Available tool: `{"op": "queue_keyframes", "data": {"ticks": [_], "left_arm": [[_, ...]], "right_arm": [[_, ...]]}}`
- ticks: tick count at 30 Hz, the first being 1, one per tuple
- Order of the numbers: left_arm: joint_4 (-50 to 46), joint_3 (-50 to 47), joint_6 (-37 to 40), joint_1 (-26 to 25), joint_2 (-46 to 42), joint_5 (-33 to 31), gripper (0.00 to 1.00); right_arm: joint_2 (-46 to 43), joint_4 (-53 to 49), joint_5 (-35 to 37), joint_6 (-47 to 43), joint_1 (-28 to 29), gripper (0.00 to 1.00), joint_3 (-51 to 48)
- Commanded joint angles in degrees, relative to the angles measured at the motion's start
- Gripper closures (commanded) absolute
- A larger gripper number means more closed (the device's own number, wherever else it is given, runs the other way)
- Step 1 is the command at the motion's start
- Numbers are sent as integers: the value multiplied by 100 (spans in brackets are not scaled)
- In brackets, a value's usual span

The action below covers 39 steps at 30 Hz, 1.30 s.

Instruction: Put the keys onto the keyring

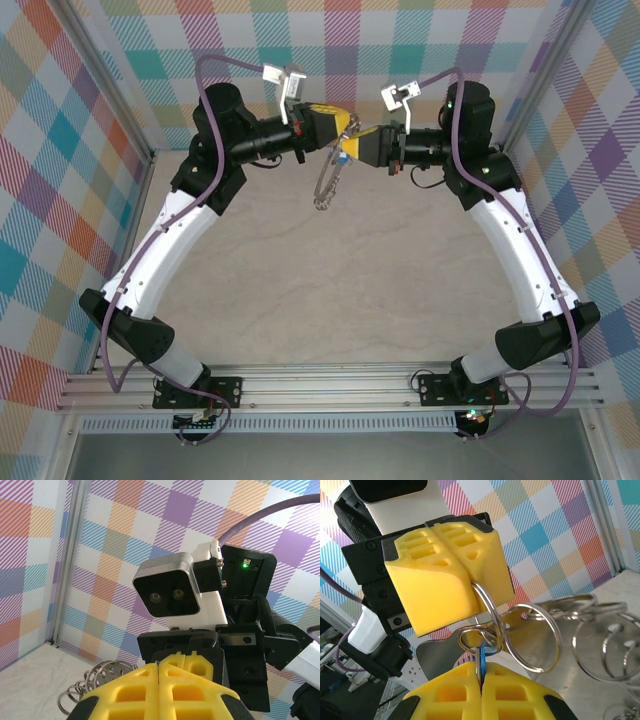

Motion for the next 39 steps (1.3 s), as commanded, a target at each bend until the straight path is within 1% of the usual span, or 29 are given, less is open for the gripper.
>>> {"op": "queue_keyframes", "data": {"ticks": [1, 8, 11, 12, 13, 14, 17, 18, 23, 27, 29, 35, 37, 39], "left_arm": [[435, -1, 8, -38, -168, -43, 100], [569, -186, -17, -38, -252, -97, 100], [596, -195, -28, -38, -256, -110, 100], [605, -199, -31, -35, -255, -108, 100], [613, -211, -24, -37, -254, -113, 100], [625, -216, -23, -33, -255, -128, 100], [630, -221, -12, -35, -256, -142, 100], [630, -227, -3, -37, -252, -148, 100], [678, -278, -7, -38, -256, -164, 100], [700, -282, -31, -37, -246, -157, 100], [709, -285, -24, -37, -252, -157, 100], [725, -285, -31, -33, -265, -140, 100], [731, -282, -22, -38, -274, -140, 100], [744, -283, -36, -38, -272, -131, 100]], "right_arm": [[-11, -269, -117, -215, 91, 100, 143], [-49, -360, 26, -256, 85, 100, 124], [-123, -397, 138, -299, 77, 94, 71], [-149, -409, 163, -312, 63, 91, 54], [-164, -424, 182, -319, 51, 85, 39], [-184, -459, 225, -327, 26, 76, 32], [-284, -530, 281, -367, -90, 64, -32], [-327, -555, 302, -374, -165, 62, -54], [-676, -425, 302, -277, -679, 62, -268], [-876, 110, 304, 147, -975, 62, -457], [-861, 488, 291, 422, -978, 62, -508], [-617, 1973, 140, 1612, -975, 61, -663], [-519, 2295, 129, 1876, -931, 58, -665], [-436, 2405, 150, 1965, -863, 56, -637]]}}
